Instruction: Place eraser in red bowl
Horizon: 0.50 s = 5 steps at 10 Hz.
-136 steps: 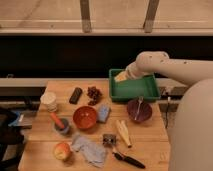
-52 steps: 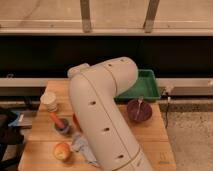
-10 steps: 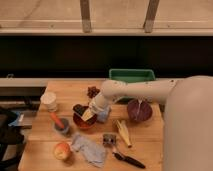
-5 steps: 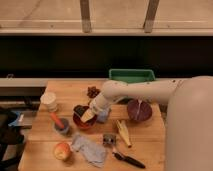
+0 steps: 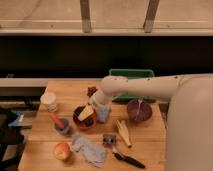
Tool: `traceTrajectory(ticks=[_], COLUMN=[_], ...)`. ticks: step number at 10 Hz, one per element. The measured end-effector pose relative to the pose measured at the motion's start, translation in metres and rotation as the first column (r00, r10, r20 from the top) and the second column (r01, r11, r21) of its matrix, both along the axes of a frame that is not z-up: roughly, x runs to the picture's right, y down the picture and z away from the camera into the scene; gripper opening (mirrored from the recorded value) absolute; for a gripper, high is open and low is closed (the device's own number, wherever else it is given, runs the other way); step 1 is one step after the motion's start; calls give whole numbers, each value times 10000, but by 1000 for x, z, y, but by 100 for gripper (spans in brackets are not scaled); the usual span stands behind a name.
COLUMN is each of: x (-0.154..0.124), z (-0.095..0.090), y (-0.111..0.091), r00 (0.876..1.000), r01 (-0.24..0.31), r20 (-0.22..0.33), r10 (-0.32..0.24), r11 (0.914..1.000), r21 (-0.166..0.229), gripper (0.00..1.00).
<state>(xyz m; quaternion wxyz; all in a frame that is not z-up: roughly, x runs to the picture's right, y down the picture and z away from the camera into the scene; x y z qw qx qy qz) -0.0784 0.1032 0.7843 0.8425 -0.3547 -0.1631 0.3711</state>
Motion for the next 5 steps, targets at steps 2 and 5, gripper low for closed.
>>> traceTrajectory(ticks=[2, 5], x=[15, 23], z=[4, -16], y=[-30, -60], r00=[9969, 9594], r01=[-412, -1825], r20=[-636, -1543], r10=[473, 2360], r11=[9947, 9368], r21=[944, 2985], gripper=[80, 80])
